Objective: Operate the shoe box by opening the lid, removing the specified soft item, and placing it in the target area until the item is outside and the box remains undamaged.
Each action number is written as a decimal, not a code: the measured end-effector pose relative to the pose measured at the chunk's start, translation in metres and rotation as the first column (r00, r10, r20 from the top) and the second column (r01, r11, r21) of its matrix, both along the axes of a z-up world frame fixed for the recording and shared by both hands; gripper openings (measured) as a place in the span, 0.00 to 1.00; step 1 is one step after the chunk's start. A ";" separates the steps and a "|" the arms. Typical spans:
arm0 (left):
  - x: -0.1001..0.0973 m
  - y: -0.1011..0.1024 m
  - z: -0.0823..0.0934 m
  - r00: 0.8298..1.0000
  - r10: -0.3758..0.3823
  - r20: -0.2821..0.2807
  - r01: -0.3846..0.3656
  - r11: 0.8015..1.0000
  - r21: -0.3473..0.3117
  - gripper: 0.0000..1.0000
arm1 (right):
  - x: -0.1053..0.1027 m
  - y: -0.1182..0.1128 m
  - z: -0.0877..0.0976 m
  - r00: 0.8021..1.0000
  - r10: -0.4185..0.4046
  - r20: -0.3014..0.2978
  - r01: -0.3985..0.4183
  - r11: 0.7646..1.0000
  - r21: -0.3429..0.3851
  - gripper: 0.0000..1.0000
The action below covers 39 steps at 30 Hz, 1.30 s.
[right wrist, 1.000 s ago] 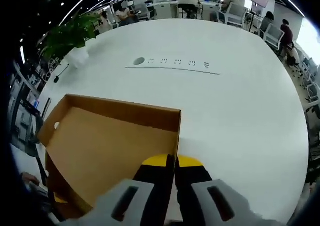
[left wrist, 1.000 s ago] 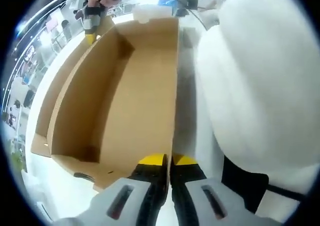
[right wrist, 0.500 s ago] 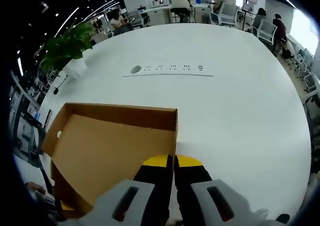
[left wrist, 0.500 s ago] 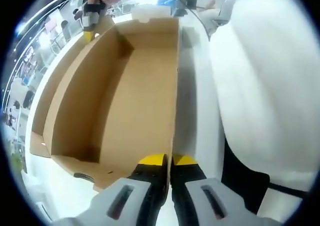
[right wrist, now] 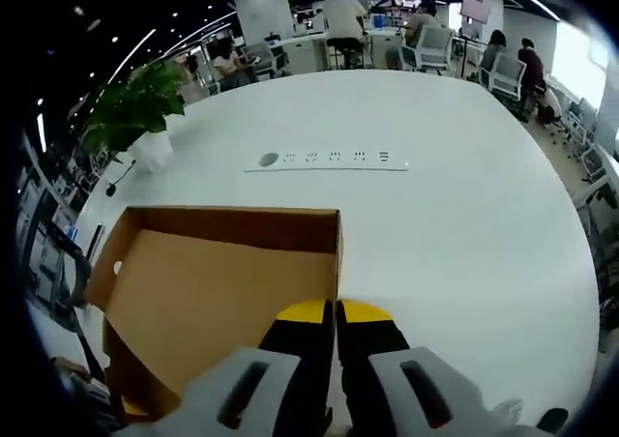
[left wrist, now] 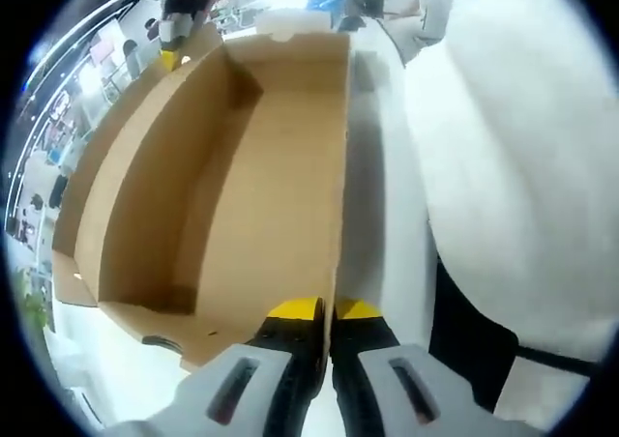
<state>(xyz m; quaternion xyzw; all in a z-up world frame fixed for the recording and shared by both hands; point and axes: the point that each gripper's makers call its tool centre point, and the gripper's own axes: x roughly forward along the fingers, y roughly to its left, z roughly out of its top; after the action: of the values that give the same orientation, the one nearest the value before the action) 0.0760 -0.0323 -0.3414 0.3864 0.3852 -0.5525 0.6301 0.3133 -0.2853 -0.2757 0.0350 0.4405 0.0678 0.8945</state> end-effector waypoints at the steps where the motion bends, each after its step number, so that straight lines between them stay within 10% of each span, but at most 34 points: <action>1: 0.000 0.000 0.000 1.000 0.003 -0.009 -0.003 1.000 0.001 0.02 | 0.000 0.000 0.001 1.000 -0.006 0.006 0.006 1.000 0.005 0.00; 39: -0.004 0.005 -0.003 0.998 0.024 -0.054 -0.021 0.999 0.042 0.02 | -0.023 -0.002 0.040 0.977 -0.040 0.208 0.029 0.998 0.058 0.00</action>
<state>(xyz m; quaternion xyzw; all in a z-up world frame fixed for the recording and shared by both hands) 0.0716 -0.0271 -0.3447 0.3799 0.4178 -0.5475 0.6175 0.2905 -0.2872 -0.2362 0.0600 0.3412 0.0677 0.9356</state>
